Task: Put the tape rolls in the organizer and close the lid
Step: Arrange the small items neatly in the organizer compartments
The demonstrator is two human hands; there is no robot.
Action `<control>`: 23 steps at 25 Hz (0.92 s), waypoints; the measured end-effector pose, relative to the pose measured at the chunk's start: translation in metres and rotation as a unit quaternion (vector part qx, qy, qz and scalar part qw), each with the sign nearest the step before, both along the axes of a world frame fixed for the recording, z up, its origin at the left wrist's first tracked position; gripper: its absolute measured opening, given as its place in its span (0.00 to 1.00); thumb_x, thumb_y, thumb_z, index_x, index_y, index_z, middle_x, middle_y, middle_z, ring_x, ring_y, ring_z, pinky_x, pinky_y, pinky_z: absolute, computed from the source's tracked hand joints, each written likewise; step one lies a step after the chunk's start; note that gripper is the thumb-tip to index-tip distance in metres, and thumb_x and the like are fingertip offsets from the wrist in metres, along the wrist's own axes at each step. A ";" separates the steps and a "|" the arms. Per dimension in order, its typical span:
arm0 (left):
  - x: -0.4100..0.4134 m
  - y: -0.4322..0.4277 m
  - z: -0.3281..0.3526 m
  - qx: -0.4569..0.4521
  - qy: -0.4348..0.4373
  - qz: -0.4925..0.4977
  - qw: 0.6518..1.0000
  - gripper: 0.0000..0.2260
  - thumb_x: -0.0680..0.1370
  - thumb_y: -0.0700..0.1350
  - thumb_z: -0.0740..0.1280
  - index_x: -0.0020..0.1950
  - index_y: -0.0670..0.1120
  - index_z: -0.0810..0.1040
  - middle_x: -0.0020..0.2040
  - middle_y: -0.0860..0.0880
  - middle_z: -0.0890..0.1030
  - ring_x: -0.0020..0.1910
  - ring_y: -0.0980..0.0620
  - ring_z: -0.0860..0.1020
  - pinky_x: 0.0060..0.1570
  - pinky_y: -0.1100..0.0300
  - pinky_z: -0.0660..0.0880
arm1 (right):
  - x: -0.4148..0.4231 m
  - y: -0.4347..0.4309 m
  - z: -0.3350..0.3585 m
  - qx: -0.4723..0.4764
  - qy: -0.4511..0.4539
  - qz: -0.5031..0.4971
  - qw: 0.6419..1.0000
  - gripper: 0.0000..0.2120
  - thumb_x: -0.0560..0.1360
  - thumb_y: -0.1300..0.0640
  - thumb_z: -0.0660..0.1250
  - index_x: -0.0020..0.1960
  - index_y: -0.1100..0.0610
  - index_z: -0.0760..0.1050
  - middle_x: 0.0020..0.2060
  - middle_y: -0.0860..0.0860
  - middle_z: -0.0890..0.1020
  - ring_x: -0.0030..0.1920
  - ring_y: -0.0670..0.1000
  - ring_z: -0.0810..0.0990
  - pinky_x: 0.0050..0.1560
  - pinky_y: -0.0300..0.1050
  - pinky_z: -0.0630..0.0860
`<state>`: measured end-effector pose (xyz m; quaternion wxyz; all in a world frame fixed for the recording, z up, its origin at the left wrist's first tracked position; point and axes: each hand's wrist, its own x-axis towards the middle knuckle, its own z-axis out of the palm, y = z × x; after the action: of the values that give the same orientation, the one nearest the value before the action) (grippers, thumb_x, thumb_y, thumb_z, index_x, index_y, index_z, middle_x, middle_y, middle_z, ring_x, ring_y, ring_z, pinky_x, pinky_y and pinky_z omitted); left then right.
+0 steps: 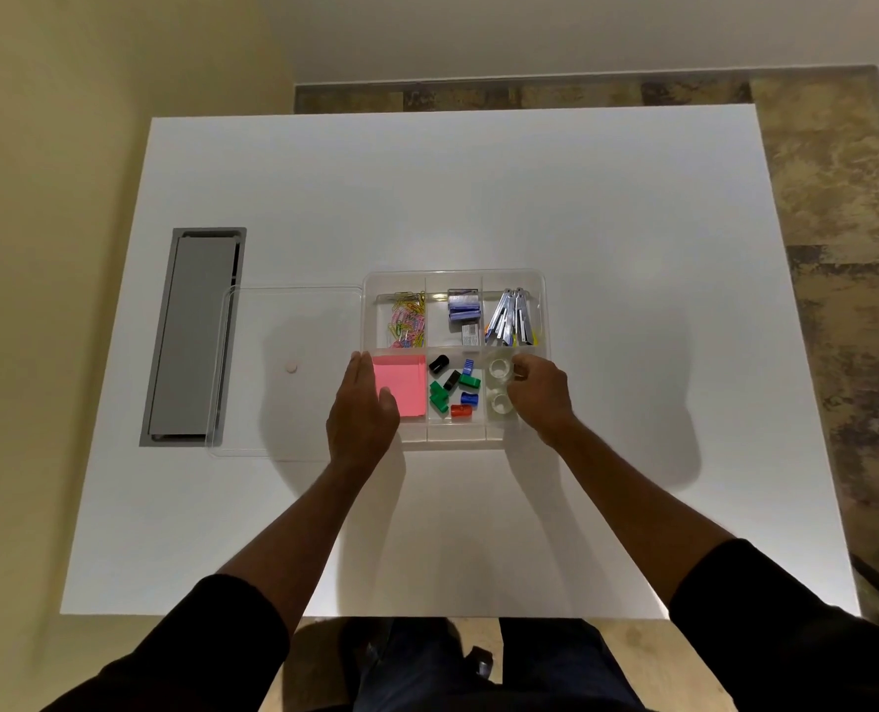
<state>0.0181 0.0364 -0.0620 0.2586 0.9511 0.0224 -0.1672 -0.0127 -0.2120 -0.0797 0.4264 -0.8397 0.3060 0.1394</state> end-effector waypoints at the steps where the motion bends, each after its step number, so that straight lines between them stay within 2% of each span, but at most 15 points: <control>1: 0.000 0.000 0.000 0.001 -0.001 0.000 1.000 0.27 0.85 0.41 0.66 0.83 0.39 0.63 0.84 0.39 0.65 0.81 0.38 0.69 0.72 0.43 0.77 | 0.000 0.000 0.000 -0.017 -0.004 0.004 1.000 0.14 0.79 0.71 0.65 0.62 0.62 0.82 0.54 0.58 0.86 0.50 0.54 0.83 0.43 0.34 0.76; 3: 0.000 0.000 -0.001 0.001 -0.001 0.003 1.000 0.27 0.85 0.41 0.66 0.83 0.39 0.63 0.84 0.39 0.65 0.81 0.38 0.69 0.72 0.43 0.77 | 0.002 0.000 -0.001 -0.060 -0.005 0.013 0.998 0.12 0.80 0.69 0.66 0.62 0.64 0.81 0.55 0.61 0.86 0.53 0.58 0.86 0.48 0.41 0.81; 5: 0.000 0.001 -0.001 -0.002 -0.001 0.001 1.000 0.27 0.85 0.41 0.65 0.83 0.39 0.63 0.84 0.39 0.66 0.80 0.37 0.70 0.72 0.43 0.79 | 0.001 0.000 -0.001 -0.116 -0.020 0.061 0.991 0.09 0.81 0.68 0.67 0.61 0.63 0.80 0.52 0.60 0.87 0.51 0.59 0.87 0.50 0.48 0.85; 9: 0.000 0.001 -0.003 0.001 -0.006 0.006 1.000 0.27 0.85 0.41 0.65 0.84 0.39 0.63 0.84 0.40 0.65 0.82 0.39 0.68 0.73 0.46 0.75 | 0.000 -0.003 -0.002 -0.170 -0.047 0.142 0.974 0.06 0.83 0.64 0.67 0.58 0.61 0.80 0.50 0.58 0.87 0.47 0.57 0.88 0.45 0.43 0.82; 13: 0.001 0.001 -0.004 0.000 -0.006 0.008 1.000 0.28 0.85 0.41 0.66 0.84 0.40 0.62 0.85 0.40 0.65 0.82 0.39 0.68 0.74 0.47 0.74 | 0.002 -0.003 -0.002 -0.168 -0.051 0.135 0.975 0.07 0.84 0.64 0.66 0.60 0.61 0.80 0.51 0.59 0.87 0.48 0.56 0.88 0.46 0.42 0.81; 19: 0.001 0.004 -0.005 -0.003 -0.013 0.007 1.000 0.28 0.85 0.40 0.65 0.84 0.39 0.62 0.85 0.40 0.65 0.83 0.40 0.67 0.75 0.47 0.73 | 0.004 -0.003 0.000 -0.136 -0.040 0.129 0.981 0.09 0.82 0.65 0.68 0.62 0.62 0.80 0.53 0.59 0.87 0.51 0.57 0.88 0.51 0.47 0.84; 21: 0.000 0.005 -0.006 -0.010 -0.019 0.019 1.000 0.28 0.85 0.41 0.65 0.84 0.39 0.63 0.83 0.40 0.67 0.82 0.40 0.69 0.74 0.46 0.74 | 0.003 -0.008 0.002 -0.106 -0.025 0.124 0.986 0.13 0.81 0.67 0.68 0.65 0.63 0.79 0.54 0.60 0.87 0.52 0.58 0.87 0.54 0.50 0.84; 23: -0.002 0.005 -0.007 -0.021 -0.017 0.053 0.998 0.28 0.84 0.41 0.66 0.83 0.40 0.63 0.81 0.39 0.71 0.79 0.39 0.72 0.72 0.45 0.75 | -0.002 -0.013 0.002 -0.102 -0.007 0.113 0.988 0.15 0.80 0.69 0.68 0.66 0.63 0.78 0.52 0.62 0.86 0.49 0.59 0.86 0.50 0.50 0.83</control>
<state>0.0161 0.0413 -0.0693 0.2878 0.9455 0.0653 -0.1374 -0.0146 -0.2254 -0.0777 0.3226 -0.9089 0.2187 0.1485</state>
